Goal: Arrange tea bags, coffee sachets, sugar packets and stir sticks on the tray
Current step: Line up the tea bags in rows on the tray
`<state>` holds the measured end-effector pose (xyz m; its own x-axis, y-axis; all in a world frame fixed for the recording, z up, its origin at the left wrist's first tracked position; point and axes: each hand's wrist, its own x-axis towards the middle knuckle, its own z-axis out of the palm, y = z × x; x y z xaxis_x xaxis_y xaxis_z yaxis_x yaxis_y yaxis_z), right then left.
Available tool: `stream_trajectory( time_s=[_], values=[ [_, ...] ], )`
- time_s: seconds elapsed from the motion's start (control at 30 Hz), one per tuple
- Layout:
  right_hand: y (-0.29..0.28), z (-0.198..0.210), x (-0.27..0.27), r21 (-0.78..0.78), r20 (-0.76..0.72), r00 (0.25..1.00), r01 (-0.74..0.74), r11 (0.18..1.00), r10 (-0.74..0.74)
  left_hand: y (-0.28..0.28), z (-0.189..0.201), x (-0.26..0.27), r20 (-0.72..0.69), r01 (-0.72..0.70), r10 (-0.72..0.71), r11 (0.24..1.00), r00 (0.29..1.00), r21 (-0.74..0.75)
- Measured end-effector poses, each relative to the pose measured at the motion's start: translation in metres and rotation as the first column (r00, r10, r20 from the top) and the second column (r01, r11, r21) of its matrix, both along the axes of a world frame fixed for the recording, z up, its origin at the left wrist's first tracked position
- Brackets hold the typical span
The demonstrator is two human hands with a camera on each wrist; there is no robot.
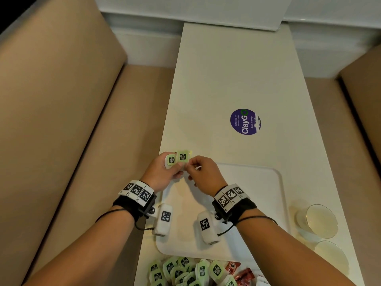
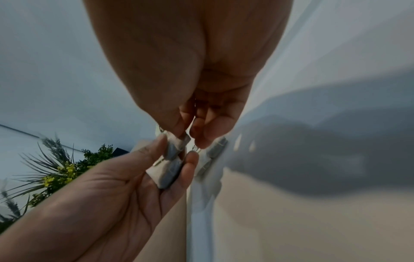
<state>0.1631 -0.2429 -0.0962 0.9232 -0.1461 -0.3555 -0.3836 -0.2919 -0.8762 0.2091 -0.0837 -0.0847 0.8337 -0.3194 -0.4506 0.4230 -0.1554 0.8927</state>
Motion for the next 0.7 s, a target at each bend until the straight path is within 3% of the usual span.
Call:
stream_trajectory(
  time_s=[0.2, 0.37, 0.7],
  values=[
    [-0.007, -0.002, 0.000, -0.011, 0.017, 1.000, -0.022, 1.000, 0.022, -0.001, -0.003, 0.000, 0.002, 0.014, -0.014, 0.999, 1.000, 0.037],
    [-0.024, -0.007, 0.005, -0.128, 0.037, 0.999, 0.040, 0.991, -0.036, 0.003, -0.005, 0.006, -0.049, -0.028, 0.032, 0.997, 0.998, 0.068],
    [-0.038, -0.018, 0.003, -0.303, -0.150, 0.988, -0.003, 0.953, -0.044, 0.015, -0.006, 0.007, -0.030, -0.039, 0.044, 0.987, 0.999, 0.155]
  ],
)
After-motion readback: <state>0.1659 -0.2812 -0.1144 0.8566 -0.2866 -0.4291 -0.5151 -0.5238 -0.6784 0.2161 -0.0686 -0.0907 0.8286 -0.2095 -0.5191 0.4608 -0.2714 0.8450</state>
